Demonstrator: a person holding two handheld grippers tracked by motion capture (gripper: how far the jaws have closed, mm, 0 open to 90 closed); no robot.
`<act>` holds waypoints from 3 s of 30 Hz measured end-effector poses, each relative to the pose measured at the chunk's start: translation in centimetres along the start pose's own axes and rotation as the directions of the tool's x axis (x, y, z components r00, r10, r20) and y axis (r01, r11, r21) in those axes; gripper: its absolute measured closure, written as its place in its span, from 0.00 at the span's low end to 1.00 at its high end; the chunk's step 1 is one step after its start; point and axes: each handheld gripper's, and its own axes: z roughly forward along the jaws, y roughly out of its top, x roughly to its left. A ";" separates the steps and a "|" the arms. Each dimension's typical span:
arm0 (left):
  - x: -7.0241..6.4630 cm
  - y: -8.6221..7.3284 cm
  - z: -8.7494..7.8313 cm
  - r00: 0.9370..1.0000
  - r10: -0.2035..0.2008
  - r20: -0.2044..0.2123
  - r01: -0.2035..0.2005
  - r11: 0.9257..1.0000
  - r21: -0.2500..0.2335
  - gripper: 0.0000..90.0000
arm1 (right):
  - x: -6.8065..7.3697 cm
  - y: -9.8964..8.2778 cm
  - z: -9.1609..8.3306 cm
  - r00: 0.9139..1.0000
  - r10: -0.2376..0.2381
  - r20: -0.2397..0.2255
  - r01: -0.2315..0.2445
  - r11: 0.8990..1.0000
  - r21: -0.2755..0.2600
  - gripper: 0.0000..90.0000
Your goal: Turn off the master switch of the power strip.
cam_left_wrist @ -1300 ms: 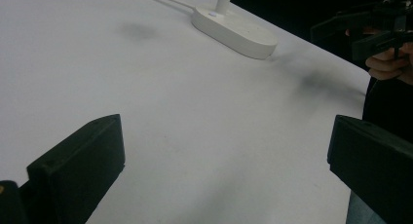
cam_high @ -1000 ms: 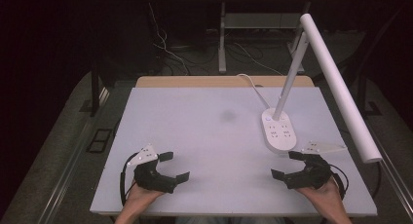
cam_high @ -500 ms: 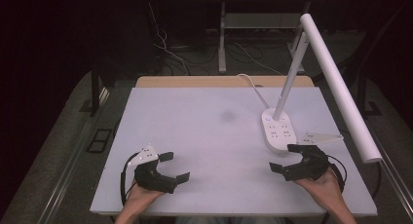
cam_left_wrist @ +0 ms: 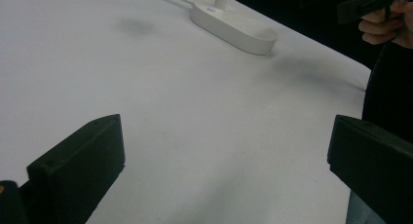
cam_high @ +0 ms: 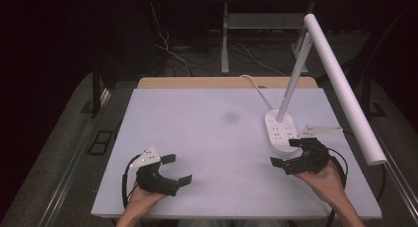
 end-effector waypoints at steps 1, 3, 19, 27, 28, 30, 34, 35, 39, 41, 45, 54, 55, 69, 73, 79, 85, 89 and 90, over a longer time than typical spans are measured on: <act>0.0 0.0 0.0 1.000 -0.002 0.005 0.002 1.000 -0.004 0.00 | -0.1 0.3 0.1 1.000 -0.003 -0.003 0.003 1.000 0.006 0.00; 0.0 0.0 0.0 1.000 0.000 0.006 0.000 1.000 -0.005 0.00 | -0.2 0.6 0.2 1.000 -0.001 -0.006 0.001 1.000 0.008 0.00; 0.1 0.0 0.0 1.000 -0.002 0.006 0.002 1.000 -0.008 0.00 | -0.7 3.4 1.2 1.000 -0.016 0.006 0.016 0.999 0.040 0.00; 0.1 0.0 -0.1 1.000 -0.013 0.014 0.013 1.000 -0.014 0.00 | -0.8 4.9 1.9 0.999 -0.028 0.017 0.027 0.998 0.051 0.00; 0.1 0.0 -0.1 1.000 -0.013 0.014 0.013 1.000 -0.014 0.00 | -0.9 5.0 2.0 1.000 -0.026 0.017 0.025 0.998 0.053 0.00; 0.1 0.0 -0.1 1.000 -0.013 0.014 0.013 1.000 -0.014 0.00 | -1.0 5.2 2.2 0.999 -0.025 0.024 0.024 0.998 0.060 0.00; 0.1 0.1 -0.1 1.000 -0.013 0.014 0.014 1.000 -0.014 0.00 | -1.3 5.6 2.5 0.999 -0.028 0.032 0.025 0.998 0.066 0.00; 0.1 0.1 -0.1 1.000 -0.014 0.014 0.014 1.000 -0.014 0.00 | -1.3 5.7 2.6 0.999 -0.026 0.032 0.024 0.997 0.069 0.00; 0.2 0.1 -0.1 1.000 -0.014 0.014 0.014 1.000 -0.014 0.00 | -1.7 6.0 3.0 0.999 -0.020 0.041 0.017 0.997 0.074 0.00; 0.2 0.1 -0.1 1.000 -0.014 0.014 0.014 1.000 -0.014 0.00 | -1.9 6.2 3.3 0.999 -0.014 0.046 0.010 0.997 0.079 0.00; 0.2 0.1 -0.1 1.000 -0.014 0.015 0.015 1.000 -0.013 0.00 | -2.1 6.4 3.6 0.998 -0.011 0.054 0.006 0.996 0.087 0.00; 0.3 0.0 -0.1 1.000 -0.013 0.014 0.014 1.000 -0.009 0.00 | -3.0 7.2 4.8 0.997 0.001 0.076 -0.009 0.995 0.104 0.00; 0.3 0.0 -0.1 1.000 -0.013 0.014 0.014 1.000 -0.009 0.00 | -3.0 7.2 4.8 0.997 0.001 0.076 -0.009 0.995 0.104 0.00; 0.3 0.1 -0.2 1.000 -0.011 0.015 0.011 1.000 -0.005 0.00 | -3.7 8.7 6.3 0.992 -0.005 0.129 -0.012 0.992 0.128 0.16; 0.4 0.1 -0.2 1.000 -0.010 0.015 0.010 1.000 -0.004 0.00 | -3.6 9.1 6.6 0.989 -0.027 0.147 0.008 0.992 0.124 0.21; 0.6 0.1 -0.3 1.000 -0.010 0.014 0.010 1.000 -0.005 0.00 | -3.5 9.8 7.2 0.980 -0.065 0.187 0.039 0.989 0.140 0.43; 0.8 0.1 -0.3 1.000 -0.009 0.015 0.009 1.000 0.002 0.00 | -4.0 9.9 7.7 0.971 -0.066 0.228 0.034 0.989 0.143 0.72; 1.0 0.1 -0.2 1.000 -0.004 0.013 0.004 1.000 0.002 0.00 | -4.4 10.0 8.0 0.970 -0.052 0.238 0.017 0.988 0.151 0.92; 1.1 0.2 -0.2 1.000 -0.003 0.014 0.002 1.000 0.007 0.00 | -4.5 10.0 8.1 0.970 -0.050 0.240 0.013 0.988 0.152 0.96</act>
